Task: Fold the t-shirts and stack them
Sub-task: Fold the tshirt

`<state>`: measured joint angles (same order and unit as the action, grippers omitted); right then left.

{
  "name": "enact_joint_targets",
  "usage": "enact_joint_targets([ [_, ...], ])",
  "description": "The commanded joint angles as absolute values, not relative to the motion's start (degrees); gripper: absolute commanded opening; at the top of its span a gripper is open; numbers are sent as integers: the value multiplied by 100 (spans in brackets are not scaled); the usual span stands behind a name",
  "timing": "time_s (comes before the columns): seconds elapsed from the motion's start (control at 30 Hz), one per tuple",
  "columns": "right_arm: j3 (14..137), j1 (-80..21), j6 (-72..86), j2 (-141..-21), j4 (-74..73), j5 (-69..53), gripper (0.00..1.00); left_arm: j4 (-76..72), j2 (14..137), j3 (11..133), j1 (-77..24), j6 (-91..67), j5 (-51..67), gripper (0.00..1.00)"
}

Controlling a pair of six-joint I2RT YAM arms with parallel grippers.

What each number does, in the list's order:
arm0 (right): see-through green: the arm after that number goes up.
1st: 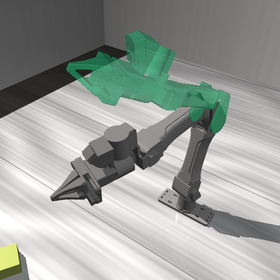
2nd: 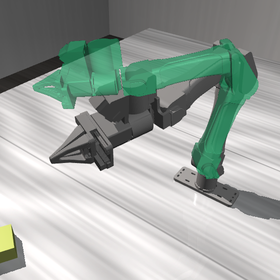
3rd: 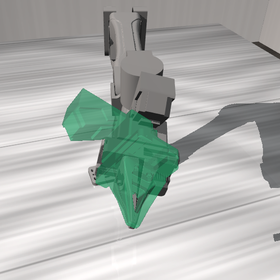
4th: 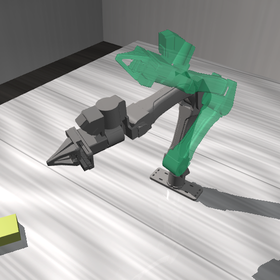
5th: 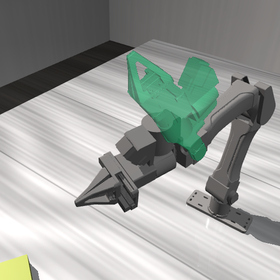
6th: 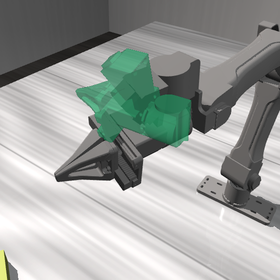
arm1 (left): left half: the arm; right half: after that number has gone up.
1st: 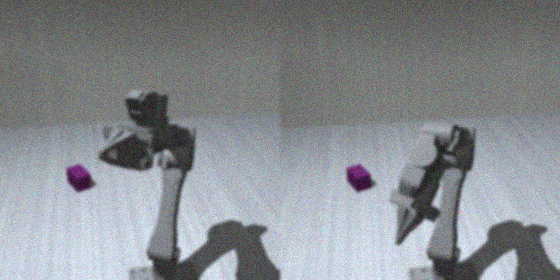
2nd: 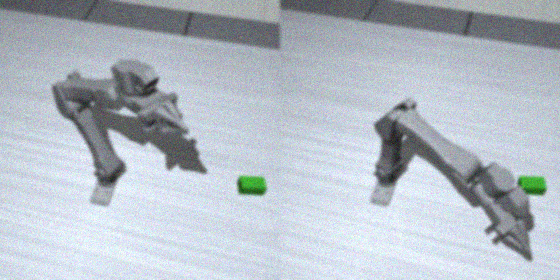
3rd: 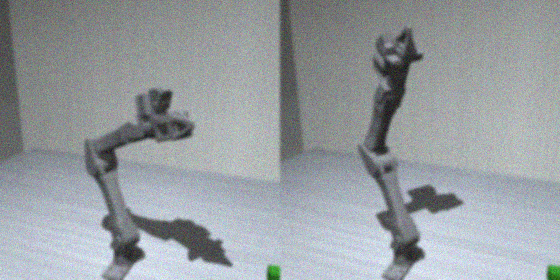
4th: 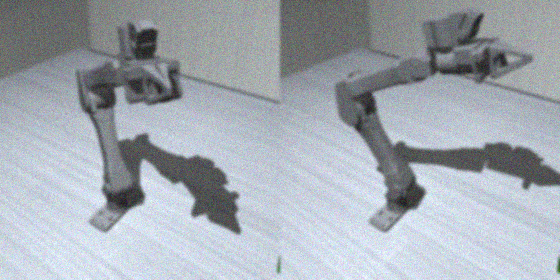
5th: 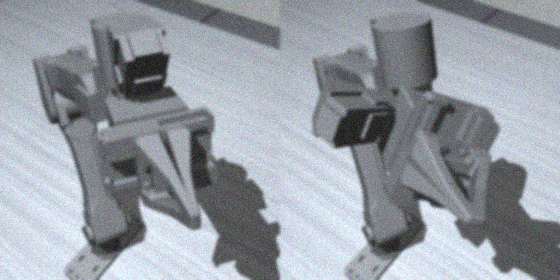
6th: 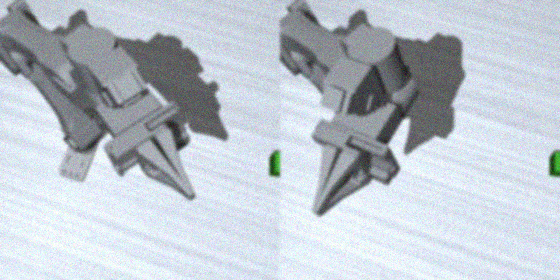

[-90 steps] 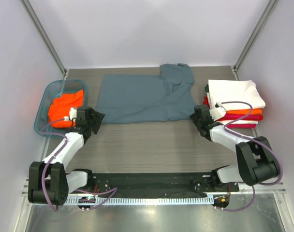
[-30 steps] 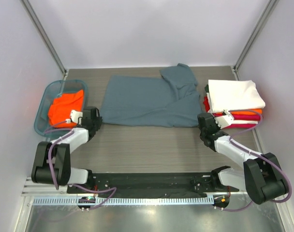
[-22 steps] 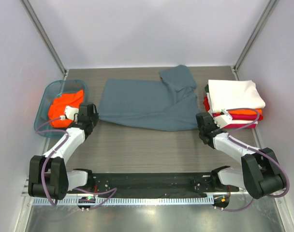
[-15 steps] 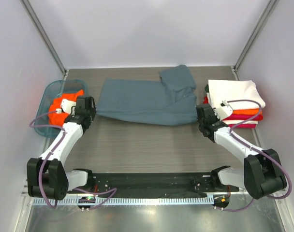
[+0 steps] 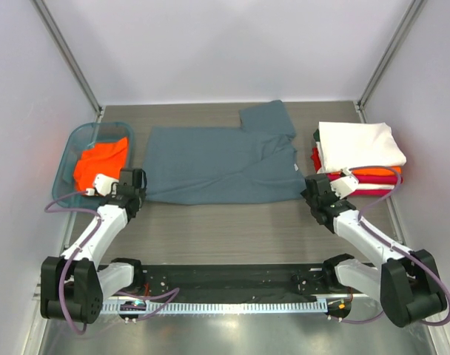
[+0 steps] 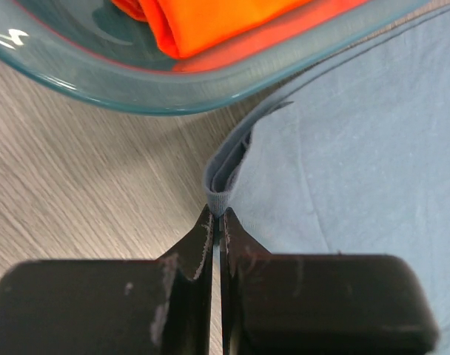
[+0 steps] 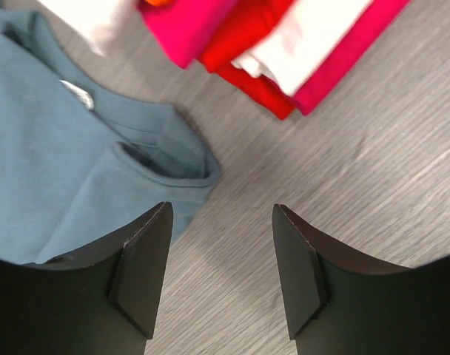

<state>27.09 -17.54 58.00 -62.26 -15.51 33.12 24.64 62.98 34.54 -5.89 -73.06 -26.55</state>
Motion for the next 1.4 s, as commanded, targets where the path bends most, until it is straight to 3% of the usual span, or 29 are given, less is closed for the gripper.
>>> enact_joint_targets([
  [0.0,2725,-1767,5537,-5846,-1485,3296,61,2435,6108,3384,-571,-7321,-3102,0],
  [0.43,2276,-1775,5845,-6038,-712,2584,45,2373,6179,3296,-571,-7313,-3182,0],
  [1.2,2724,-1784,5994,-7822,-35,3146,43,2162,6372,3208,-571,-7260,-3024,0],
  [1.3,2777,-1784,5950,-8059,-35,3295,38,2109,6416,3173,-571,-7251,-2997,0],
  [1.37,2786,-1784,5950,-8147,-26,3322,24,2083,6451,3164,-571,-7251,-2997,0],
])
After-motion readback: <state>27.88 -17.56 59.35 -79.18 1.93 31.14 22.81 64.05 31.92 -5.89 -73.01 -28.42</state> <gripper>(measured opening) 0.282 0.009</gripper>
